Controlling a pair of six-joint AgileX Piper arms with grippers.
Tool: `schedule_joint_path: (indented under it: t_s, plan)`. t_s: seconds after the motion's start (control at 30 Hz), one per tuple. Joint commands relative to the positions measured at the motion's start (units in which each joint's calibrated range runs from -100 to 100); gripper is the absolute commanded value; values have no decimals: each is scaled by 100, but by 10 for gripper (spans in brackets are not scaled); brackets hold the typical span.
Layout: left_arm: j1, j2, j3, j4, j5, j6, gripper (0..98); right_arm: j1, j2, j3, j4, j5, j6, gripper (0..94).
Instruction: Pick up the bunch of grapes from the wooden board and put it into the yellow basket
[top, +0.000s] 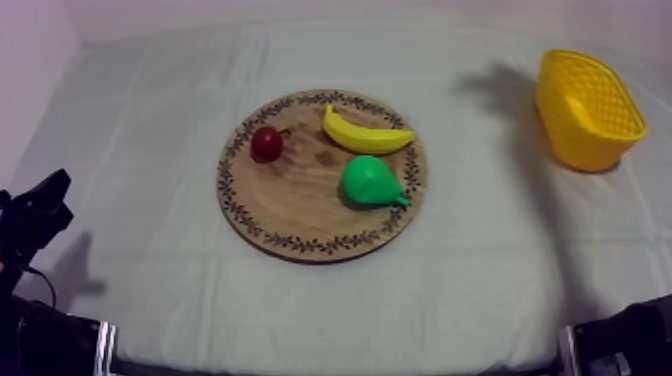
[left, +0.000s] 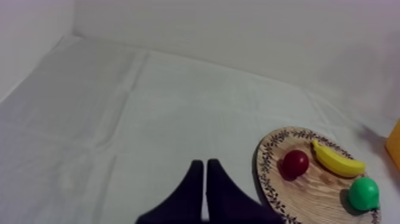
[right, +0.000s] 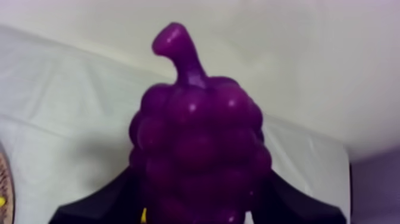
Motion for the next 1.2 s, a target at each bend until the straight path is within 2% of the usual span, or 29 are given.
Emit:
schedule_joint_path:
  t_s: [0.0, 0.23, 0.67, 1.0, 1.07, 1.17]
  plan:
    - [-1, 0, -4, -4, -3, 2, 1, 265, 25, 142, 47, -212, -213, 237]
    - [-1, 0, -4, -4, -3, 2, 1, 640, 242, 667, 66, -373, -416, 241]
    - [-1, 0, -4, -4, -3, 2, 1, 896, 1052, 1556, -349, -274, -187, 253]
    - [-1, 0, -4, -4, -3, 2, 1, 936, 1744, 1702, -555, -410, -118, 323]
    - [-1, 0, -4, -4, -3, 2, 1, 952, 1849, 1695, -575, -454, -93, 364]
    - [-1, 0, -4, -4, -3, 2, 1, 967, 1973, 1649, -597, -480, -11, 515]
